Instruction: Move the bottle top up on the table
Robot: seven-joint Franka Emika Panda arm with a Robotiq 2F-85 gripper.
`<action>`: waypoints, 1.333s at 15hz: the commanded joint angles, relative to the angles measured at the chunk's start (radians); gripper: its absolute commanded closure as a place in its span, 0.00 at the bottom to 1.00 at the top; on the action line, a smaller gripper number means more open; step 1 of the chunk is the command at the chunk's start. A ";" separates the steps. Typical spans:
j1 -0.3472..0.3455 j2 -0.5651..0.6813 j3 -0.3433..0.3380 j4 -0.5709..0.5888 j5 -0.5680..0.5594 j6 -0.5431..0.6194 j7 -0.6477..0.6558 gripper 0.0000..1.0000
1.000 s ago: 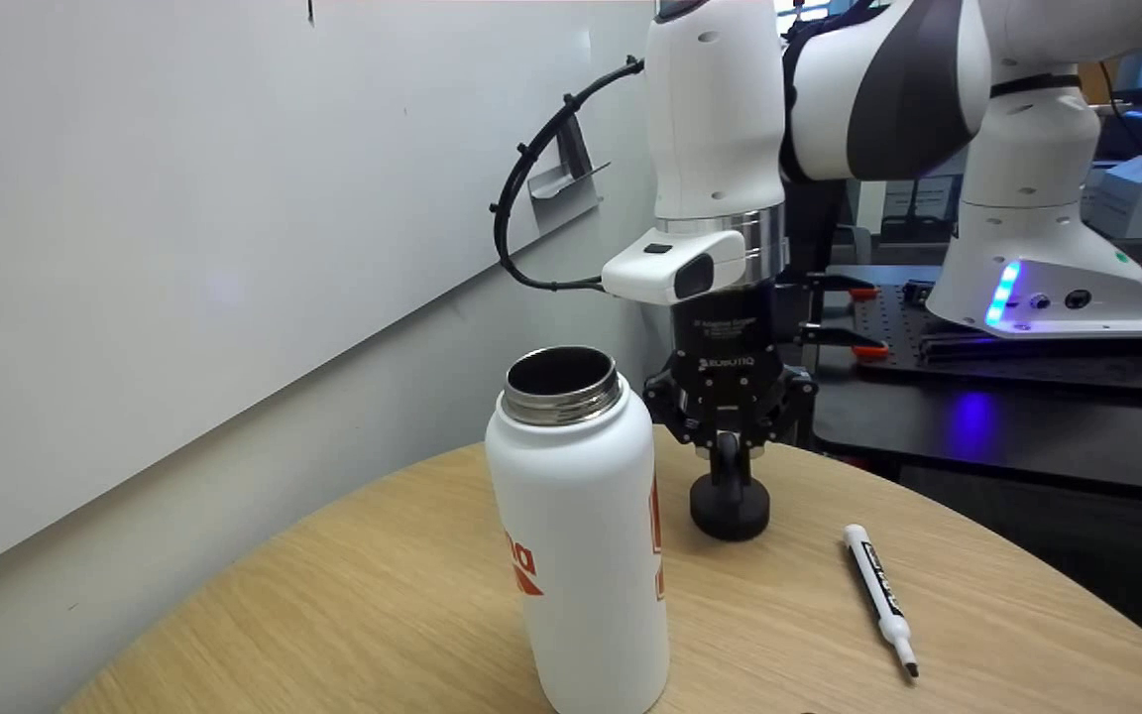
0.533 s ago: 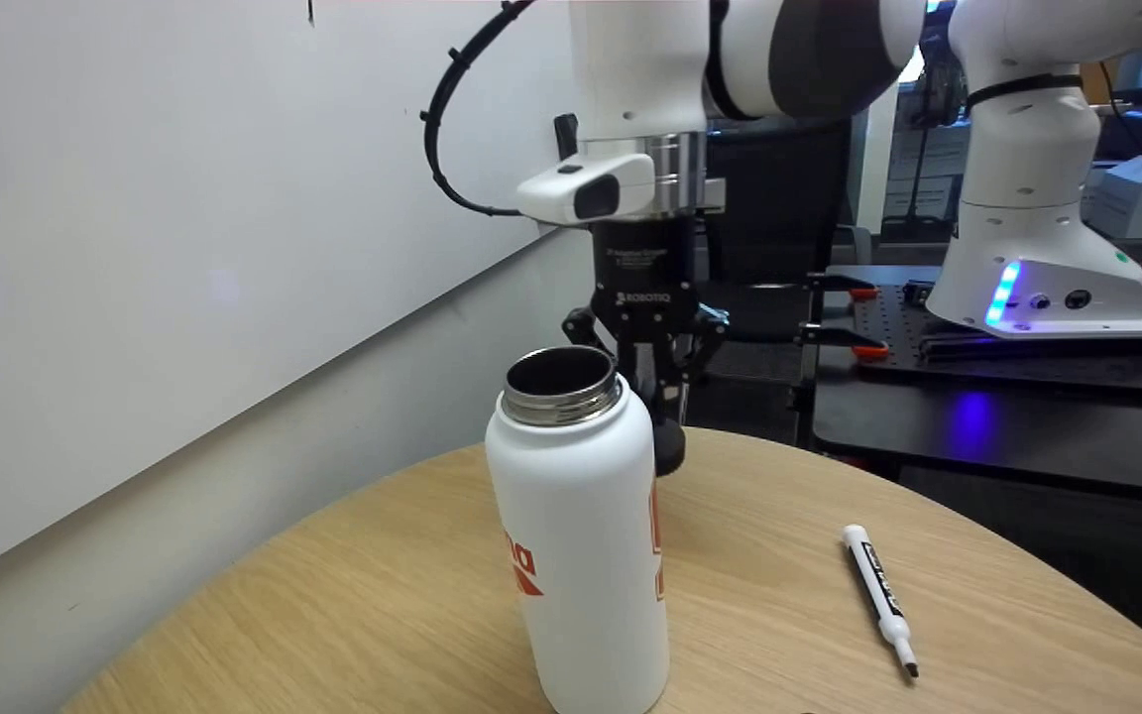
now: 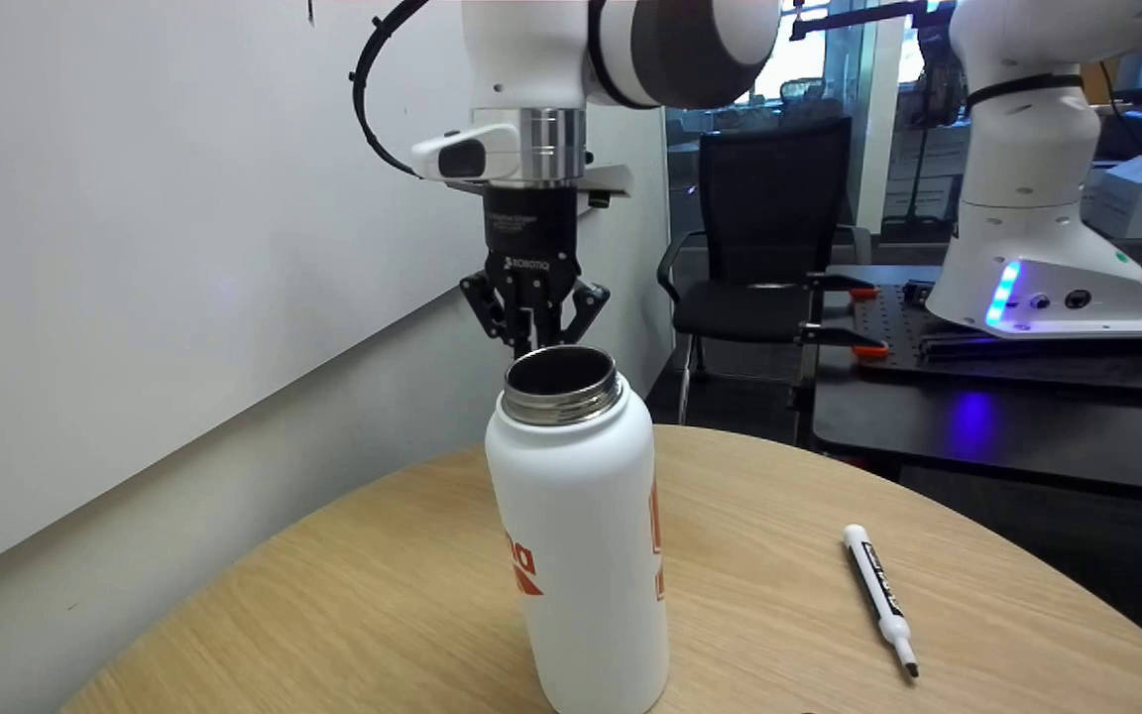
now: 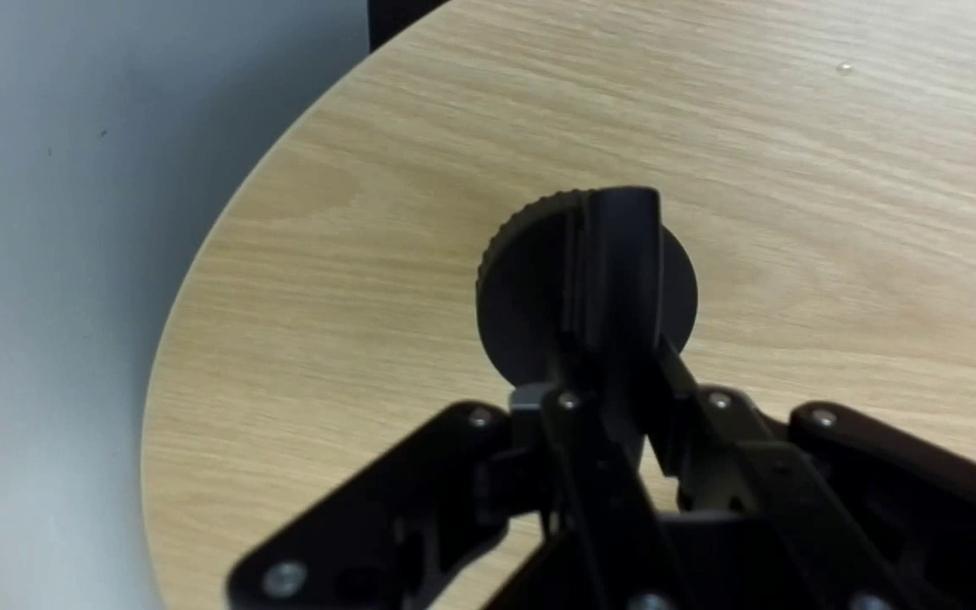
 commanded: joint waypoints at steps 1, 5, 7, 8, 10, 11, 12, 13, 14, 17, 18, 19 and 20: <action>0.002 0.101 -0.015 0.110 -0.012 -0.039 -0.008 0.95; 0.012 0.181 -0.023 0.180 -0.009 -0.058 0.000 0.95; 0.017 0.212 -0.026 0.208 -0.009 -0.061 0.007 0.95; 0.018 0.225 -0.026 0.219 -0.009 -0.063 0.008 0.95; 0.025 0.244 -0.031 0.237 -0.013 -0.067 0.017 0.95; 0.028 0.247 -0.034 0.240 -0.013 -0.063 0.027 0.55; 0.028 0.249 -0.033 0.242 -0.013 -0.060 0.029 0.53; 0.030 0.243 -0.033 0.238 -0.013 -0.060 0.036 0.48; 0.036 0.229 -0.036 0.230 -0.017 -0.064 0.046 0.41; 0.043 0.166 -0.030 0.175 -0.018 -0.054 0.078 0.17; 0.048 0.140 -0.030 0.154 -0.021 -0.053 0.094 0.10; 0.054 0.099 -0.028 0.119 -0.024 -0.056 0.116 0.01; 0.058 0.055 -0.025 0.082 -0.027 -0.058 0.134 0.00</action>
